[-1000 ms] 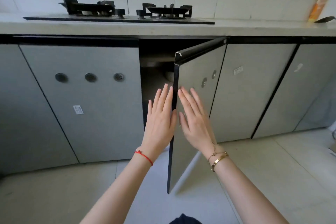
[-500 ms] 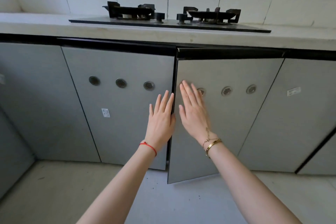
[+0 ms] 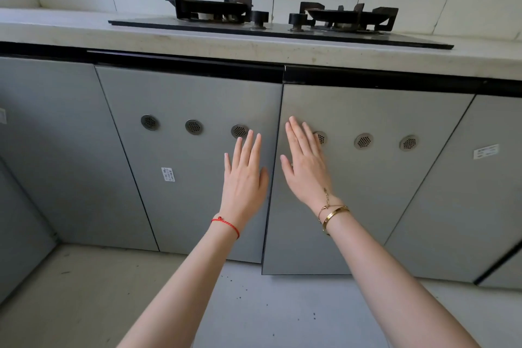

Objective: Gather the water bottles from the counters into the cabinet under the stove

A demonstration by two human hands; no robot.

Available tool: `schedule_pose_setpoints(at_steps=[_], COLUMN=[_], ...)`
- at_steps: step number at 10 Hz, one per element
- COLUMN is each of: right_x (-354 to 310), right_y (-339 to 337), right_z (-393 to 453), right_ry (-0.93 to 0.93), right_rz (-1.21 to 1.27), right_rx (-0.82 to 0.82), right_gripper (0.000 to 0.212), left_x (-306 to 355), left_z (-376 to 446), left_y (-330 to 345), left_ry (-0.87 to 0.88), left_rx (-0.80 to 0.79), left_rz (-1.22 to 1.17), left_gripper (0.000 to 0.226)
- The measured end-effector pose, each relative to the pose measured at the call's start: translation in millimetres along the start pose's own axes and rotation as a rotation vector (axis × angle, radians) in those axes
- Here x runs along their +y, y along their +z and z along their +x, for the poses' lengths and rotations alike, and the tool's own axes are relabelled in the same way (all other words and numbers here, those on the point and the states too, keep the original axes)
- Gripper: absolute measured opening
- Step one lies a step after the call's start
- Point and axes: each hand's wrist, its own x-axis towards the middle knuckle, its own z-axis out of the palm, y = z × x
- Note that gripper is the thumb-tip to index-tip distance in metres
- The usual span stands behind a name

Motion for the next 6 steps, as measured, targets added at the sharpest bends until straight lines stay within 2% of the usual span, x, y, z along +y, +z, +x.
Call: schedule_pose_setpoints(at_steps=[6], right_x=[-27], right_y=[-28], right_z=[-18], right_ry=[0.041], right_rz=[0.217], right_rx=[0.131], right_gripper=[0.063], left_x=[-11], left_z=[-31], left_y=[-74], left_ry=[0.078], left_rx=[0.061], left_rz=[0.093], left_gripper=[0.072])
